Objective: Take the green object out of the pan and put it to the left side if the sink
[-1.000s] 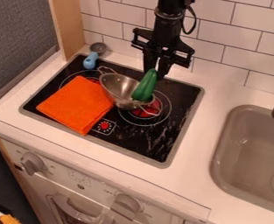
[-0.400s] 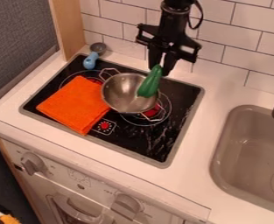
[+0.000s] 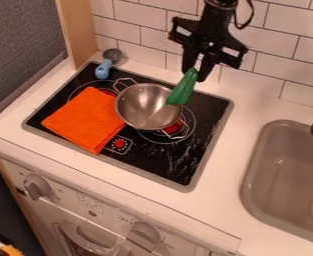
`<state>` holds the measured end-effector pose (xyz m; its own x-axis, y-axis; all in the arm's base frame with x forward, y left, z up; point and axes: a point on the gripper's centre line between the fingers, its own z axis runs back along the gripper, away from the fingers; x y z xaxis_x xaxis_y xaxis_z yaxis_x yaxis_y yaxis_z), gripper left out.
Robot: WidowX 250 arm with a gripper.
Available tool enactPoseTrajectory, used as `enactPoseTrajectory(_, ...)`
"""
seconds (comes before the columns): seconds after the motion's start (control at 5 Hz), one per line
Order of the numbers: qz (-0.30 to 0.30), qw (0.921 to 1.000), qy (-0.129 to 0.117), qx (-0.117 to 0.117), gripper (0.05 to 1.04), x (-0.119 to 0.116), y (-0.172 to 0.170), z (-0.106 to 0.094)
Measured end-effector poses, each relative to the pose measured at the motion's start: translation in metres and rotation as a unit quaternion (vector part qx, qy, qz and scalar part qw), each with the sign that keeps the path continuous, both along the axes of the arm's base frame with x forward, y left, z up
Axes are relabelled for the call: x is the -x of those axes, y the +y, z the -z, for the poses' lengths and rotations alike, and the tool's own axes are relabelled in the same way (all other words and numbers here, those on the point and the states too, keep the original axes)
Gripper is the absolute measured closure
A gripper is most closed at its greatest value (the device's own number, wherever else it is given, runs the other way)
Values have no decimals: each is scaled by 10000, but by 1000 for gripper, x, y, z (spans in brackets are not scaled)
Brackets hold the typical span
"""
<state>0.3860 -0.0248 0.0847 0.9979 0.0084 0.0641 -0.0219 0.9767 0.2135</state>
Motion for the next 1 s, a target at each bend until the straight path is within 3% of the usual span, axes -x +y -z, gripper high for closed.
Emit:
enactPoseTrajectory(0.2, 358, 9988, -95, 331, 830, -17, -15, -6)
enactPoseTrajectory(0.4, 549, 9977, 42, 391, 830, -25, -27, 5)
enactPoseTrajectory(0.6, 570, 9968, 198, 522, 768, -30, -34, 17)
enactPoseTrajectory(1.0, 624, 9956, 307, 622, 223, -31, -32, 21)
